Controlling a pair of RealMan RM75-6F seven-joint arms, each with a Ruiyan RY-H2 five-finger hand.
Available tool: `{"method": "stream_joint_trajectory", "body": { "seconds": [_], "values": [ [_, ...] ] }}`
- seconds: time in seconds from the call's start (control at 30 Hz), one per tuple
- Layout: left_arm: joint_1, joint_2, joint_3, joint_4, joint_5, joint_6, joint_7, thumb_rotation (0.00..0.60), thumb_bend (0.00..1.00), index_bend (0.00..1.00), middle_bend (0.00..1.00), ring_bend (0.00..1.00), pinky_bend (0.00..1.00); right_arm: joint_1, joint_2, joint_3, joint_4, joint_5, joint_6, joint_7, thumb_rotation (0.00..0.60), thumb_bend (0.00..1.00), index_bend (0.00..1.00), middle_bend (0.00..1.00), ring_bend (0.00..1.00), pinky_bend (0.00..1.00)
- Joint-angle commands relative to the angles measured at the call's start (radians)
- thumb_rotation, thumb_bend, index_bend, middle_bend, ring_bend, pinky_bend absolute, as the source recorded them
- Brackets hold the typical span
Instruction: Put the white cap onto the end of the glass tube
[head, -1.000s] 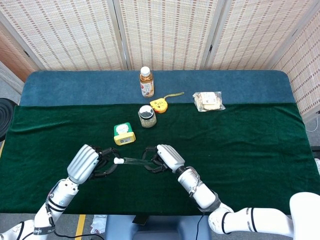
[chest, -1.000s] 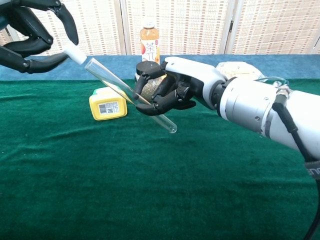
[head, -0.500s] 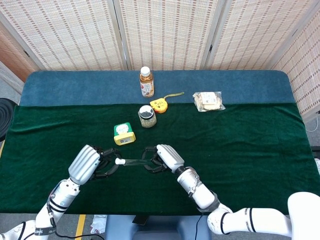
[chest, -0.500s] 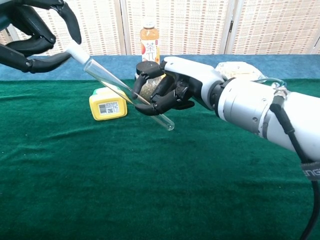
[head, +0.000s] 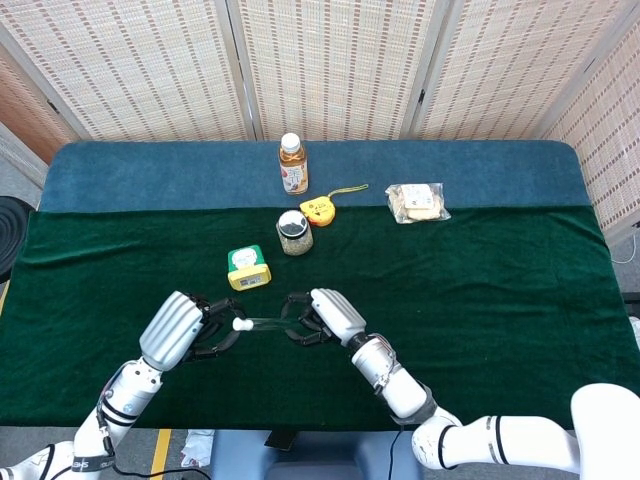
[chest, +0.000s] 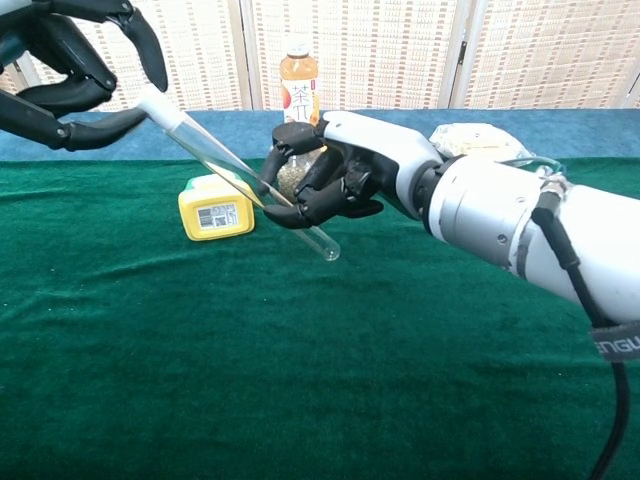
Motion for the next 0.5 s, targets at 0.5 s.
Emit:
{"method": "stream_joint_trajectory", "body": {
  "seconds": [0.5],
  "values": [
    [-0.009, -0.023, -0.002, -0.001, -0.011, -0.009, 0.004, 0.600, 0.48, 0.62, 1.00, 0.96, 0.84, 0.003, -0.026, 0.007, 0.009, -0.013, 0.005, 0.033, 0.600, 0.63, 0.84, 1.00, 1.00, 1.00]
  ]
}}
